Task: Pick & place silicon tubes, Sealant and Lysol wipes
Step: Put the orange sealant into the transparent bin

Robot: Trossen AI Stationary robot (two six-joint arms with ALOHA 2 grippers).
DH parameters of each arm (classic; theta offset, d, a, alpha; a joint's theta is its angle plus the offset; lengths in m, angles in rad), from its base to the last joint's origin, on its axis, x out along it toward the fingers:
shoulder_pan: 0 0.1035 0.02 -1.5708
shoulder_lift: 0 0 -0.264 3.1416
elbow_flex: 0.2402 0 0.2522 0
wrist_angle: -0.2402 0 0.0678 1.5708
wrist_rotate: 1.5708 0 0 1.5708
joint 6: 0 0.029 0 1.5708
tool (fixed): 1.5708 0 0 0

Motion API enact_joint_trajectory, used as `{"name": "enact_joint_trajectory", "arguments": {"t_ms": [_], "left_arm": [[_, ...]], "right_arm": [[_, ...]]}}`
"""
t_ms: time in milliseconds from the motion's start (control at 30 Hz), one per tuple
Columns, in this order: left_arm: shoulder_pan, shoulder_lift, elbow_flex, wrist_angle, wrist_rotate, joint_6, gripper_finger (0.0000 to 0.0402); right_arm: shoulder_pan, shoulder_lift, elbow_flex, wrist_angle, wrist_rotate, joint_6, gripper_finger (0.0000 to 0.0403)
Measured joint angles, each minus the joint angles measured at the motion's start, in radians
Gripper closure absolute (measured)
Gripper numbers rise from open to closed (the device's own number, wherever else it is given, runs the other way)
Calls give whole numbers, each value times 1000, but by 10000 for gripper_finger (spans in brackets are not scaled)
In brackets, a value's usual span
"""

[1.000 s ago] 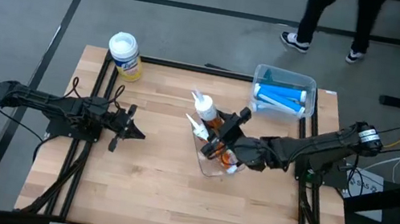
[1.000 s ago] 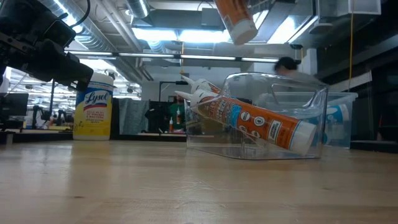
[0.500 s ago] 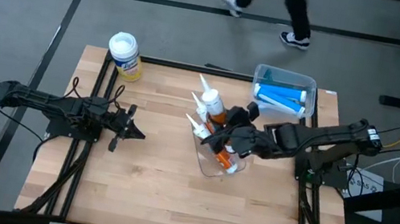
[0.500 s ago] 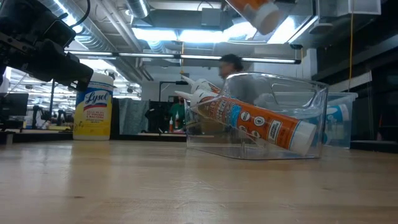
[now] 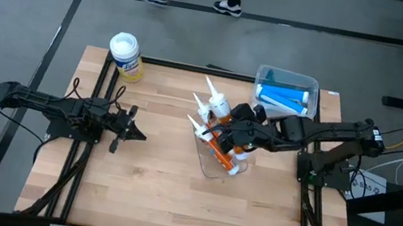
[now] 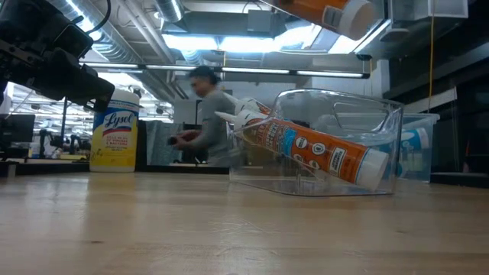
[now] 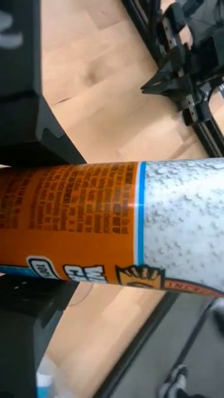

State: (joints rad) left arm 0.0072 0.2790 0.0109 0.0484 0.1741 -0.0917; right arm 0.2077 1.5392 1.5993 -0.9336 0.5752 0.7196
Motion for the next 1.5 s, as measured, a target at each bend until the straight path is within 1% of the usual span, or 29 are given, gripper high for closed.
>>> {"name": "enact_joint_trajectory", "arguments": {"t_ms": [300, 600, 800, 967, 1067, 1233, 1367, 1500], "left_arm": [[0, 0, 0, 0, 0, 0, 390], [0, 0, 0, 0, 0, 0, 393], [0, 0, 0, 0, 0, 0, 389], [0, 0, 0, 0, 0, 0, 393], [0, 0, 0, 0, 0, 0, 393], [0, 0, 0, 0, 0, 0, 389], [0, 0, 0, 0, 0, 0, 391], [0, 0, 0, 0, 0, 0, 393]], "right_arm": [[-46, 24, -1, -47, -55, 43, 197], [-88, 121, -2, -9, -65, 35, 197], [-87, 204, -3, -13, -61, 37, 197], [-83, 258, -4, -11, -13, 39, 197], [-79, 270, -46, 40, 14, 39, 197], [-77, 269, -178, 162, 3, 39, 197], [-77, 264, -231, 186, 10, 32, 197], [-75, 264, -256, 195, 9, 35, 197]]}}
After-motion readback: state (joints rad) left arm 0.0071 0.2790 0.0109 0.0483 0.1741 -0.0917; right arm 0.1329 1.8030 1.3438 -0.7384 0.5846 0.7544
